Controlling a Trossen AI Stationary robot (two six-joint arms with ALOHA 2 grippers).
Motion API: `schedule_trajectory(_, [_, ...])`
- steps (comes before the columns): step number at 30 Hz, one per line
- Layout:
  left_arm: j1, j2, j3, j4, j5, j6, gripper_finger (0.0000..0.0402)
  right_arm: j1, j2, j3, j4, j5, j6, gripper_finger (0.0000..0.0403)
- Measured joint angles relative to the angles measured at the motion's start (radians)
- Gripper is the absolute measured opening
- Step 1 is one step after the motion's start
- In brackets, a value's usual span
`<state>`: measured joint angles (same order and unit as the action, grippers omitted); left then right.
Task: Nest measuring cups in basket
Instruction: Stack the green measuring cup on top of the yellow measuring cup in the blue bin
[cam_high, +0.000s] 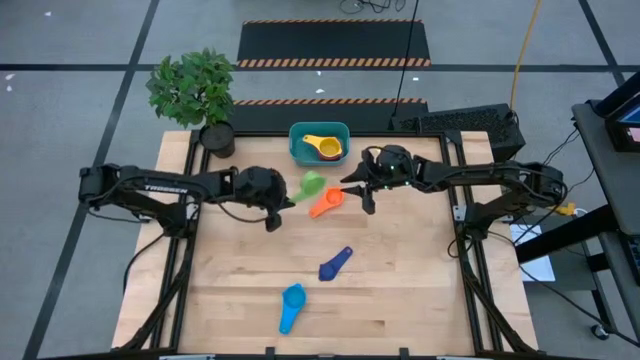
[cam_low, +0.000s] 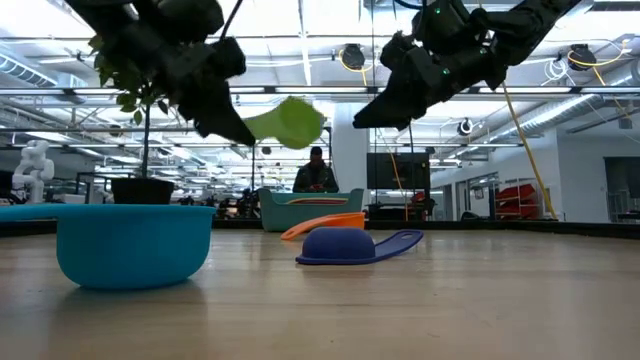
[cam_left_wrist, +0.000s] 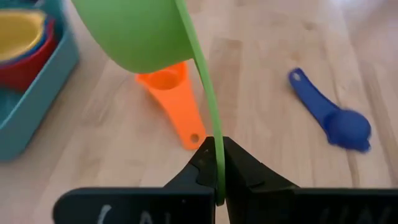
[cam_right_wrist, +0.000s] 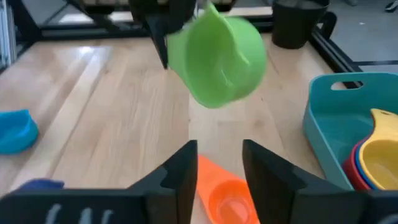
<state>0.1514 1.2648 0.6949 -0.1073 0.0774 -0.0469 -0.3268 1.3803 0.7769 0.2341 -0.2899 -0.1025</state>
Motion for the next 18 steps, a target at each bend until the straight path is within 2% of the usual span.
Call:
schedule_trajectory(4, [-0.036,0.000,0.002,-0.018,-0.018,0.096,0.0005,0.001,0.001,0.000,0.008,0.000,0.012,0.0137])
schedule_trajectory(10, [-0.065,0.000,0.002,-0.035,-0.073,0.157,0.0005,0.026,0.000,-0.001,0.018,-0.001,0.012,0.0139])
schedule_trajectory(18, [-0.069,0.000,0.002,-0.025,-0.081,0.230,0.0005,0.050,0.014,-0.034,0.171,-0.004,0.035,0.0133])
